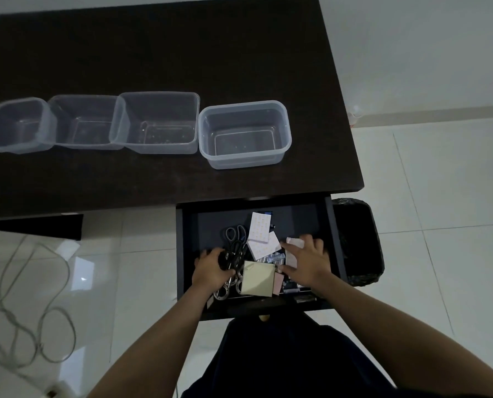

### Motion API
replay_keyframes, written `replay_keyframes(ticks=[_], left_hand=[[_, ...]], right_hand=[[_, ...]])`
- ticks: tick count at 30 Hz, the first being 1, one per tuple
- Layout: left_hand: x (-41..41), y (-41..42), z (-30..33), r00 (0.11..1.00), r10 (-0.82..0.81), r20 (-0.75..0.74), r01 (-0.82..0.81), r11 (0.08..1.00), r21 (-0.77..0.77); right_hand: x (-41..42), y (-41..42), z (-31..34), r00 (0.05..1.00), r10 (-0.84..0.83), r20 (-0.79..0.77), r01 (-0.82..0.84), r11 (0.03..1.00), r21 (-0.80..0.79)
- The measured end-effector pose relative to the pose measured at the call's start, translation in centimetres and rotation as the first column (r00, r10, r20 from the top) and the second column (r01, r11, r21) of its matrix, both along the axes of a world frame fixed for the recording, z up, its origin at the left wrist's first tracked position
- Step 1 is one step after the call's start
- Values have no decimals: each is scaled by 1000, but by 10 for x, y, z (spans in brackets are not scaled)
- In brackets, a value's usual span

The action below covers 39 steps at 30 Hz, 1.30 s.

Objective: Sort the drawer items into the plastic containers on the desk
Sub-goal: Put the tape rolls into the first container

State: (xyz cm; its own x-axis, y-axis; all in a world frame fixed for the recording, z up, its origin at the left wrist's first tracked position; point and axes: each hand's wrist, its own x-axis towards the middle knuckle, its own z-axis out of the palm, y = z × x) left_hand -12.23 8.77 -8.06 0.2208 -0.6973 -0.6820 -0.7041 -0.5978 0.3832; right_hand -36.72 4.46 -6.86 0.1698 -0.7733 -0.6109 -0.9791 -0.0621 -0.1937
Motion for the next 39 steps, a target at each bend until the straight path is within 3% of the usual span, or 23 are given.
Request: replay_keyframes(ticks=[8,12,18,22,25,32,39], left_hand=[[-5,5,4,958,239,-156,-257,960,-106],[-1,1,6,930,284,-231,-314,943,-105],[11,-15,4,852,371,-370,-420,905,-61],[15,-26,6,831,370,-416,-423,905,-38],[16,-30,6,815,381,-437,-426,904,-7],[14,-24,7,852,360,-381,-382,924,18],[12,-13,3,965,215,-148,-211,977,45]], right_hand=[[-1,10,6,1000,-4,29,6,999,-45],[6,6,3,997,34,65,-28,996,-80],[22,3,1,969,113,218,-50,960,-276],[44,5,1,942,281,182,-259,957,-132],[53,5,-4,941,307,140,-298,951,-87],[43,-7,-7,964,192,182,-190,981,-28],[17,-23,-3,957,-193,215,205,978,-32]])
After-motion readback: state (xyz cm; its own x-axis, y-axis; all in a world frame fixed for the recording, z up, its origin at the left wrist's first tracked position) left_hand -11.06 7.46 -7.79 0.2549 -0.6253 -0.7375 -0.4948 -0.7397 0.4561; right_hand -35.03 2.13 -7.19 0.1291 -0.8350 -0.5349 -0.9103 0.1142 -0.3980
